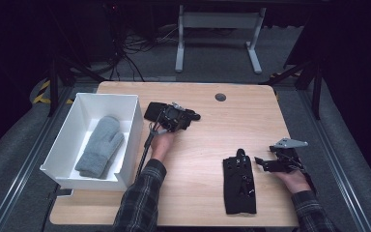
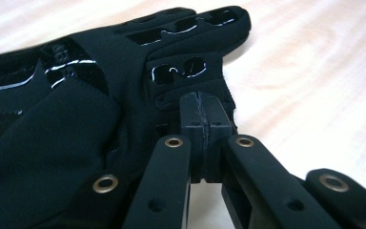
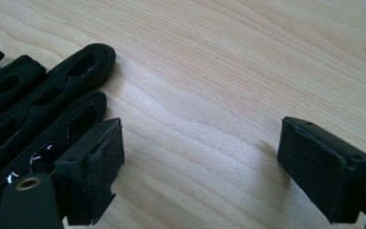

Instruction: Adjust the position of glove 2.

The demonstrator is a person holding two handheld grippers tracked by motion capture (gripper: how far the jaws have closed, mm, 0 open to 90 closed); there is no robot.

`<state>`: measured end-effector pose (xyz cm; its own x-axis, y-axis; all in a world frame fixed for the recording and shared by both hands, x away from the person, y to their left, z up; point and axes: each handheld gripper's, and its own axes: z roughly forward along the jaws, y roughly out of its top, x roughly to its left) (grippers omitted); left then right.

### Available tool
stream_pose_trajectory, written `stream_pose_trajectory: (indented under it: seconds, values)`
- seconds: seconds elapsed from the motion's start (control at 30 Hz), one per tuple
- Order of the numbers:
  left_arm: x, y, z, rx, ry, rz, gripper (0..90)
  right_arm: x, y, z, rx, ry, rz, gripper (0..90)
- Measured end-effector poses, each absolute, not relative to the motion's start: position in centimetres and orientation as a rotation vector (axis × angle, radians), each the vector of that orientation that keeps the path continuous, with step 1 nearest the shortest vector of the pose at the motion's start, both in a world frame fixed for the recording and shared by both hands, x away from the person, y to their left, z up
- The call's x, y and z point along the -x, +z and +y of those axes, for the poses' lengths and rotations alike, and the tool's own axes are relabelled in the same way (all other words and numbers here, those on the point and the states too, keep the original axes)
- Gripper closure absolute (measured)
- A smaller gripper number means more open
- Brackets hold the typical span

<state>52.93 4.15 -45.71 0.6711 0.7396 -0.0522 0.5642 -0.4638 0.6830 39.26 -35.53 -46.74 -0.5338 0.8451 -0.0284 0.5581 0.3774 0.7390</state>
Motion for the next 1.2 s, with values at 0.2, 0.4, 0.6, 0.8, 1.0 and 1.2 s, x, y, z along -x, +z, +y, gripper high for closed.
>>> stream_pose_trajectory:
  seconds: [0.2, 0.4, 0.6, 0.8, 1.0, 1.2]
  values:
    - [-50.6, -45.8, 3.8, -2.198, 0.277, 0.966, 90.0, -39.3, -46.7, -35.5, -1.215, 0.969, 2.240, 16.4]
    - [-47.7, -45.9, 3.2, -2.195, 0.233, 0.924, 90.0, -39.3, -46.7, -35.5, -1.214, 0.970, 2.241, 16.4]
    - [-45.7, -46.0, 2.4, -2.198, 0.197, 0.890, 90.0, -39.3, -46.7, -35.5, -1.214, 0.970, 2.241, 16.4]
    - [-44.1, -45.7, 1.4, -2.229, 0.198, 0.834, 90.0, -39.3, -46.7, -35.5, -1.214, 0.970, 2.242, 16.4]
    - [-45.2, -43.7, 2.8, -2.199, 0.250, 0.853, 90.0, -39.3, -46.7, -35.5, -1.214, 0.970, 2.242, 16.4]
    - [-48.0, -42.7, 4.7, -2.178, 0.326, 0.926, 90.0, -39.3, -46.7, -35.5, -1.213, 0.970, 2.242, 16.4]
